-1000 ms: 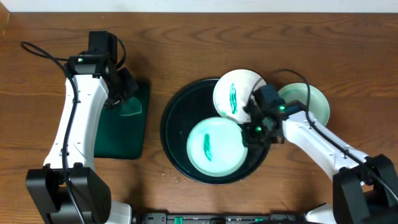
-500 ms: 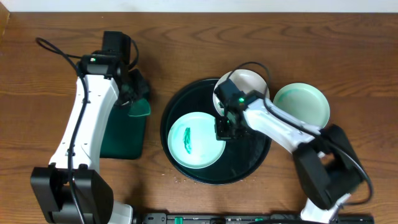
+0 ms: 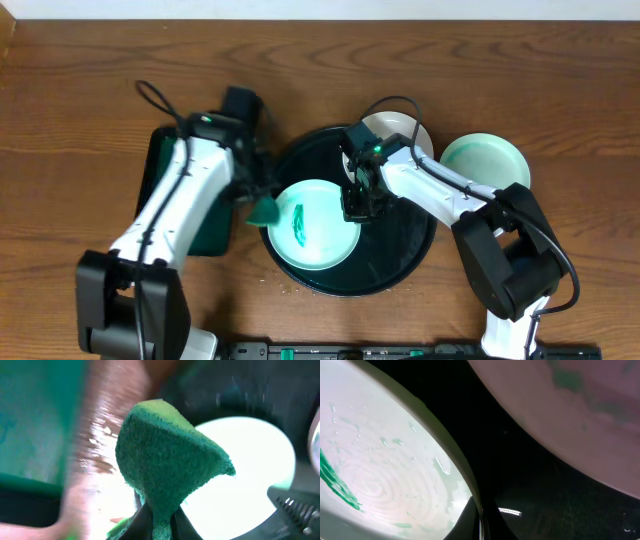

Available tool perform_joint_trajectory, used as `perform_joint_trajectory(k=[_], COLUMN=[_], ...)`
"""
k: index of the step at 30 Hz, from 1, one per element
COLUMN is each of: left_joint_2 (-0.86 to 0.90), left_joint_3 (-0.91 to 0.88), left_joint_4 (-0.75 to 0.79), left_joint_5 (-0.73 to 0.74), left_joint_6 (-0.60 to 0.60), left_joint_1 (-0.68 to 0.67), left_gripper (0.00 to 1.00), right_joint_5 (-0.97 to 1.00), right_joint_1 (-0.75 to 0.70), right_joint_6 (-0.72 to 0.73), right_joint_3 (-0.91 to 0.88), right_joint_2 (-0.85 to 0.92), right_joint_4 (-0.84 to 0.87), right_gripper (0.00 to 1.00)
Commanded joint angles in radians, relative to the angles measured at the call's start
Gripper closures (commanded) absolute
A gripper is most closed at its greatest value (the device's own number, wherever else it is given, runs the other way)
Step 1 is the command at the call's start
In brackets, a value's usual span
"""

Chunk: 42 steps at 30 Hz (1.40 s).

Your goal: Clean dirty plates on tray and stack at the side

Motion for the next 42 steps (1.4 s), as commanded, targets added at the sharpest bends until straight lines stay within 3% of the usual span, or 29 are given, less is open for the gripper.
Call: perform_joint_trajectory(k=[1, 9, 14, 18, 21, 26, 29, 33, 36, 39, 42], left_joint_2=[-0.003, 0.000, 0.001, 0.018, 0.049, 0.058, 0.058, 0.058, 0.059, 0.059, 0.060], left_joint_3=[-0.067, -0.276, -0.360, -0.364, -0.362, -0.323, -0.286, -0.273, -0.273, -0.273, -0.281], left_joint_4=[0.045, 0.266, 0.362, 0.383, 0.441, 0.448, 0.470, 0.460, 0.428, 0.425, 0.425], left_joint_5=[0.027, -0.089, -0.116, -0.080, 0.076, 0.210, 0.126, -0.163, -0.216, -0.083, 0.196], left_joint_6=[-0.038, -0.170, -0.172, -0.075, 0.082, 0.216, 0.171, -0.131, -0.219, -0.134, 0.019], left_joint_1=[-0.081, -0.157, -0.161, -0.197, -0.230, -0.229, -0.207, -0.131, -0.117, -0.122, -0.130], left_gripper=[0.93, 0.93, 0.93, 0.93, 0.93, 0.93, 0.93, 0.93, 0.93, 0.93, 0.93], right_joint_5=[-0.001, -0.011, -0.015, -0.016, -0.016, -0.016, -0.015, -0.016, -0.015, -0.015, -0.015], right_joint_1=[-0.002, -0.007, -0.007, -0.007, -0.007, -0.007, -0.007, -0.007, -0.007, -0.007, -0.007], right_joint_6=[-0.012, -0.017, -0.019, -0.019, -0.020, -0.019, -0.019, -0.019, -0.019, -0.020, -0.023], right_joint_3=[0.016, 0.016, 0.016, 0.016, 0.016, 0.016, 0.016, 0.016, 0.016, 0.016, 0.016], right_joint_2=[0.028, 0.028, 0.028, 0.028, 0.028, 0.028, 0.028, 0.028, 0.028, 0.028, 0.028], right_joint_4=[0.010, 0.009, 0.011, 0.012, 0.012, 0.010, 0.010, 0.010, 0.010, 0.010, 0.009], right_gripper=[0.99, 0.99, 0.99, 0.99, 0.99, 0.99, 0.99, 0.99, 0.99, 0.99, 0.99])
